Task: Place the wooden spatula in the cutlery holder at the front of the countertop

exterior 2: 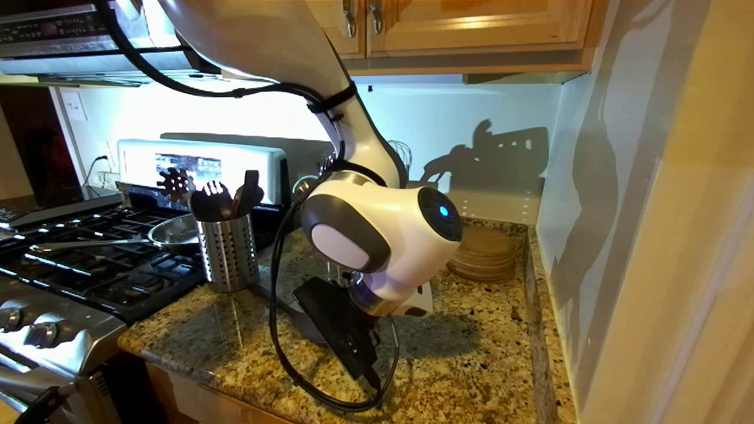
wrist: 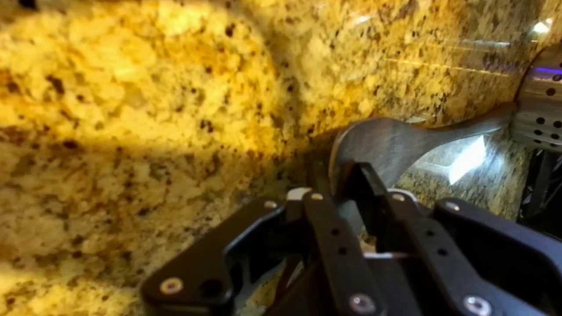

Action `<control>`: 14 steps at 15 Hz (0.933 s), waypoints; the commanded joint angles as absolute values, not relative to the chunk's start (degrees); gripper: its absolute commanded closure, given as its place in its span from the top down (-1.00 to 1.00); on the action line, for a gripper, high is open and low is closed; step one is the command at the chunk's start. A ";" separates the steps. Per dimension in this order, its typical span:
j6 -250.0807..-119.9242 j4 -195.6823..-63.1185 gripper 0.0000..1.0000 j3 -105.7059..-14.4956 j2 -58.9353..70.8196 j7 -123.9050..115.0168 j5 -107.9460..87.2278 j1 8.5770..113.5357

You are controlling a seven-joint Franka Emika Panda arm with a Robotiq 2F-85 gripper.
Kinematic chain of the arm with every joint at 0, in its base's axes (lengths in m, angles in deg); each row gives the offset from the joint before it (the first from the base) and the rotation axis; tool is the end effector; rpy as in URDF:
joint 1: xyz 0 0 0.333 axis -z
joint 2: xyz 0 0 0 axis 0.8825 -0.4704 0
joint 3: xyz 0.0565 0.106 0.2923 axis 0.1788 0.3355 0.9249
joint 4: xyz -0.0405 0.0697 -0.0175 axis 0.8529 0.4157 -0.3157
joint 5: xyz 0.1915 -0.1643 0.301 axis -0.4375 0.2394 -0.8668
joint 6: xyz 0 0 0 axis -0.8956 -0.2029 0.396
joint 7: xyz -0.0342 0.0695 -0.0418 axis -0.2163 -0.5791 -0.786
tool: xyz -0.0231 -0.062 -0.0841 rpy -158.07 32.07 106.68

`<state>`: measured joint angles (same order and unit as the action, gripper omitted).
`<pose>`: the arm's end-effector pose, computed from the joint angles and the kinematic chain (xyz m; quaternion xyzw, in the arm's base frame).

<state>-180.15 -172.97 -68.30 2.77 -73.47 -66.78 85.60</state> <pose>0.3815 -0.2579 0.1591 -0.9435 0.1293 -0.0667 0.2977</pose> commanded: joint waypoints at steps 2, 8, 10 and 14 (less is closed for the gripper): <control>-177.38 -174.46 -0.77 -69.67 5.74 -77.52 -68.27 86.44; -170.50 -175.29 -0.80 -72.59 9.41 -83.64 -68.91 87.64; -168.52 -175.38 -0.79 -73.75 10.49 -85.32 -68.80 88.06; -164.01 -174.82 -0.82 -75.76 11.39 -87.13 -68.78 88.59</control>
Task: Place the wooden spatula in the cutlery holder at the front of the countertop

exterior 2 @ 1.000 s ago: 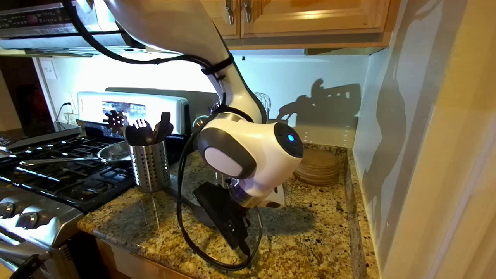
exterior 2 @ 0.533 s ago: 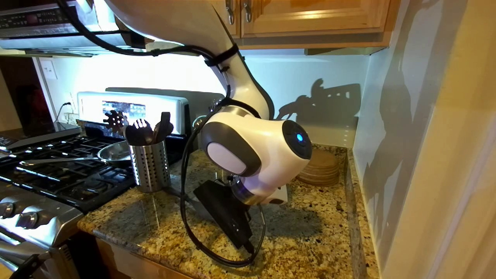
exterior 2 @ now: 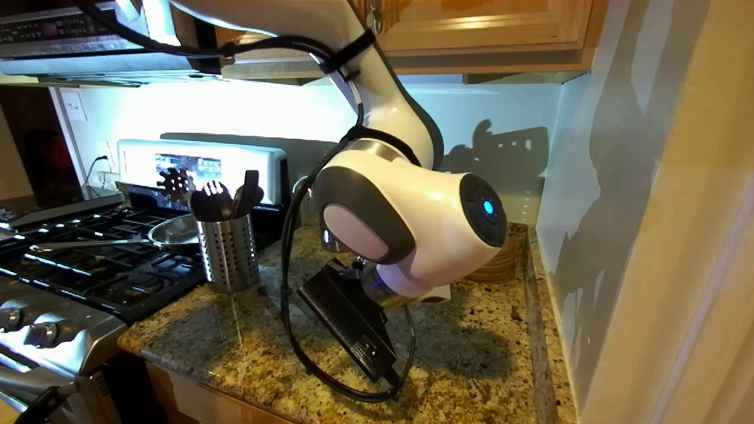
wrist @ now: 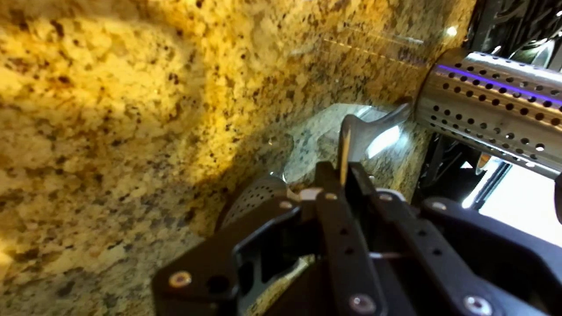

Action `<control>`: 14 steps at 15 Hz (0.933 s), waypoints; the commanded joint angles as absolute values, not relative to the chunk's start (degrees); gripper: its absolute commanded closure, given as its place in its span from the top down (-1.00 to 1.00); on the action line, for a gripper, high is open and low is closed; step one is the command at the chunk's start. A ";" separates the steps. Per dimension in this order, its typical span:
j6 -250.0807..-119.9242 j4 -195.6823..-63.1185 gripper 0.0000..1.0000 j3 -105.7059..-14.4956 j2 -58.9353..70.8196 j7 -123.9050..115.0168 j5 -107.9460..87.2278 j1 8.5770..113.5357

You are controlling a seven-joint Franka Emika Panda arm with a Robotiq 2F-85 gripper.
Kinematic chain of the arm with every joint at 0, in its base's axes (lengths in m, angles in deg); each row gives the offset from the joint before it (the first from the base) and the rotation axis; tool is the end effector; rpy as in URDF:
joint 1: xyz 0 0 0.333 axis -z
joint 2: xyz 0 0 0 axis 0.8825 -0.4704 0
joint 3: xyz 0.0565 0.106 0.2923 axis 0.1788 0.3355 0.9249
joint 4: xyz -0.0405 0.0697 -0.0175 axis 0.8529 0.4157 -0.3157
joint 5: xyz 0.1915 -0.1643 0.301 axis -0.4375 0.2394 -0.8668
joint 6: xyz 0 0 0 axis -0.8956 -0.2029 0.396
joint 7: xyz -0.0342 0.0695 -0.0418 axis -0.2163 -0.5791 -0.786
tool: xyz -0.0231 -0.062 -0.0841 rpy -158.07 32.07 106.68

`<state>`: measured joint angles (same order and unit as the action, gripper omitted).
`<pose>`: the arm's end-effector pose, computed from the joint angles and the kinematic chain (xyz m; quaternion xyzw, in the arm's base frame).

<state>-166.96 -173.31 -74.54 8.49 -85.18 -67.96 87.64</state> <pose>0.3537 -0.2867 0.2037 -0.9196 0.0679 -0.1415 0.3601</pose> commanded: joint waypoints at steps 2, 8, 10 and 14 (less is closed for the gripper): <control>-162.25 -174.72 -0.82 -76.59 12.41 -87.88 -68.66 88.63; -158.89 -174.25 -0.82 -79.14 18.78 -87.96 -67.78 88.43; -159.47 -174.29 -0.82 -79.83 21.50 -87.41 -67.41 88.20; -162.15 -174.34 -0.82 -80.28 26.08 -85.81 -66.74 87.45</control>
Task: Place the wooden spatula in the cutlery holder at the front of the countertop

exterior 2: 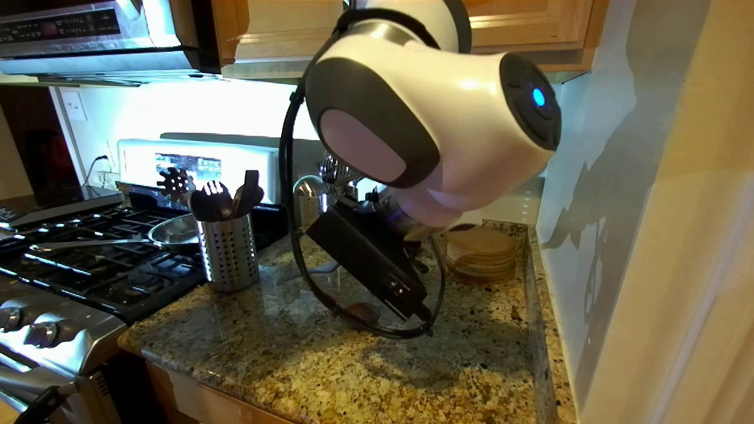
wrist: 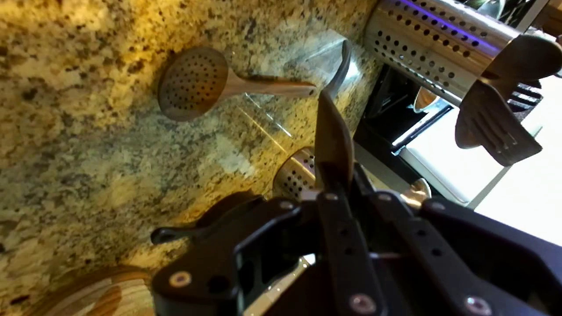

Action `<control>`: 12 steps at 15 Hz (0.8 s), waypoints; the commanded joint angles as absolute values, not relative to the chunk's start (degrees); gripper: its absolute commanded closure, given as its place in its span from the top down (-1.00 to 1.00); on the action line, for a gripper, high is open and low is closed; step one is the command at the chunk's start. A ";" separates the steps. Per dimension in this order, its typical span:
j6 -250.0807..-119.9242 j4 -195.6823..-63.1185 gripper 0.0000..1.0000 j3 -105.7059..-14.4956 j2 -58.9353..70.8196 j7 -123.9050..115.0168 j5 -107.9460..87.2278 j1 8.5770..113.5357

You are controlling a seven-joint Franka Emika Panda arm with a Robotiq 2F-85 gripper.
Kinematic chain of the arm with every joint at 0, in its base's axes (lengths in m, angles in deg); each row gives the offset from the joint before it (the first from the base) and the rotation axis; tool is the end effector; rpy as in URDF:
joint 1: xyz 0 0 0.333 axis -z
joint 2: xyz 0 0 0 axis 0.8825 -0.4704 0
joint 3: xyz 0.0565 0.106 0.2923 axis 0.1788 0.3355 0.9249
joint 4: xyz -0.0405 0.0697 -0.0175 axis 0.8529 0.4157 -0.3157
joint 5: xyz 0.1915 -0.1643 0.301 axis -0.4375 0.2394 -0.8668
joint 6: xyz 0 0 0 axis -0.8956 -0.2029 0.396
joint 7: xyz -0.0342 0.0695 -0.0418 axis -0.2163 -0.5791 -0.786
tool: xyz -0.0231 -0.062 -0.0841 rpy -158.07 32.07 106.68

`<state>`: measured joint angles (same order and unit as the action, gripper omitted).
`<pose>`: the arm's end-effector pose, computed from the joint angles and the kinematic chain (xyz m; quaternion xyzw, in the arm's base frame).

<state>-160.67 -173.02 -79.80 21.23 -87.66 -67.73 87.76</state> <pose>0.3428 -0.3139 0.3063 -0.9026 0.0284 -0.2492 0.3500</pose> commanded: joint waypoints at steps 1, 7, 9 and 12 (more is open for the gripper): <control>-163.26 -174.38 -0.82 -80.03 26.69 -85.29 -66.49 87.12; -179.11 -176.11 -0.83 -76.45 31.66 -79.28 -61.94 84.34; -185.15 -176.39 -0.85 -74.84 33.55 -76.13 -58.44 83.23; -190.98 -176.19 -0.84 -73.19 35.28 -71.11 -52.63 81.49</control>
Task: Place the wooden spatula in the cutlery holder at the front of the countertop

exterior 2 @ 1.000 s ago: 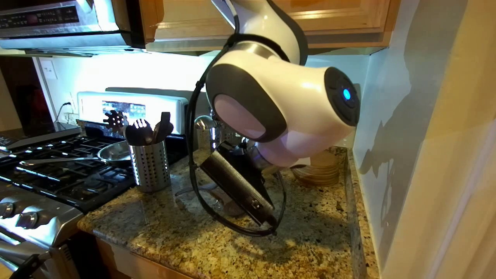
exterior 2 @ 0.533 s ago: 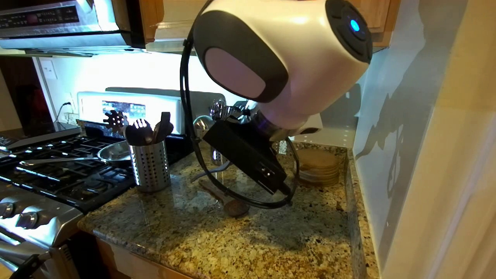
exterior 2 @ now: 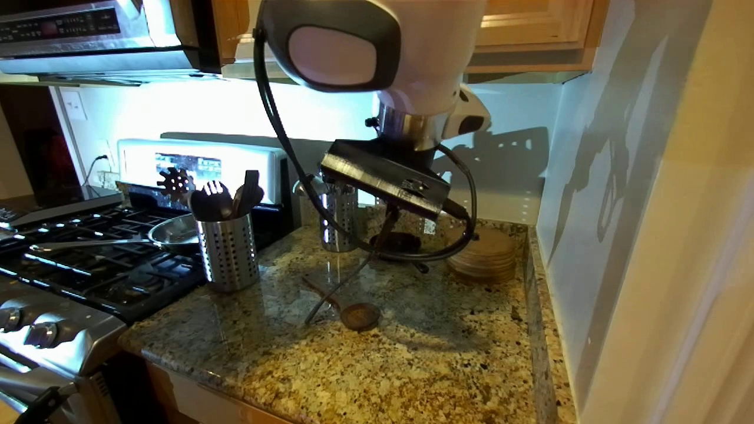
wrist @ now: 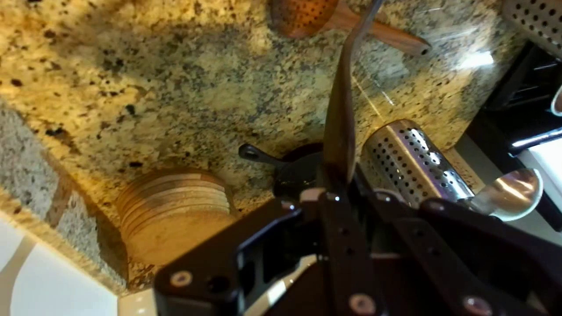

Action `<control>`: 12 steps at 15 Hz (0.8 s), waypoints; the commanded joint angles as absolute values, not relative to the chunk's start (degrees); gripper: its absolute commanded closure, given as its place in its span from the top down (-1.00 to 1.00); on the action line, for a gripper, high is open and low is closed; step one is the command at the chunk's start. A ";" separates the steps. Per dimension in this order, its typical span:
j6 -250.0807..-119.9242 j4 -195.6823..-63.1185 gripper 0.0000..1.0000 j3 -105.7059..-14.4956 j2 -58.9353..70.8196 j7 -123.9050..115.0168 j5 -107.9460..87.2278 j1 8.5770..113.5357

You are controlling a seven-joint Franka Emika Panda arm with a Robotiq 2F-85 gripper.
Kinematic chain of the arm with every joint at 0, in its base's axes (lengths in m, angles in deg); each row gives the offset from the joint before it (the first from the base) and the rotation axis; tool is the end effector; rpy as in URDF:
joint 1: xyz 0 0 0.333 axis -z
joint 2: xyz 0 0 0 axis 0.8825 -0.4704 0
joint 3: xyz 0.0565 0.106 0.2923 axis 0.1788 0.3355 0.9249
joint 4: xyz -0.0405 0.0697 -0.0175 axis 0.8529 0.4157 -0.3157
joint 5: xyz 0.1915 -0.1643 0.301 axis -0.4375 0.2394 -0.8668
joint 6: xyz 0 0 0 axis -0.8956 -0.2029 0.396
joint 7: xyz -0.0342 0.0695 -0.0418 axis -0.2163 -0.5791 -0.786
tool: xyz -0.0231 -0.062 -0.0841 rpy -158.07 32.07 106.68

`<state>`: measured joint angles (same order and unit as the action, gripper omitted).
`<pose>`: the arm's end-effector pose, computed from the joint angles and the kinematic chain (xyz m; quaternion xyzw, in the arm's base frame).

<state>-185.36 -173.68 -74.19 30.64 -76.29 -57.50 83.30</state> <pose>0.3842 -0.3046 0.3867 -0.9525 0.0225 -0.2669 0.1451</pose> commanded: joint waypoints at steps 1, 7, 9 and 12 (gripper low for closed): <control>-192.44 -176.08 -0.83 -72.76 35.72 -69.37 -50.67 80.89; -196.46 -175.95 -0.85 -72.80 35.27 -61.27 -40.02 77.72; -195.54 -176.22 -0.87 -73.41 33.65 -59.86 -38.24 77.26; -193.74 -176.01 -0.34 -74.48 29.26 -58.94 -37.33 77.33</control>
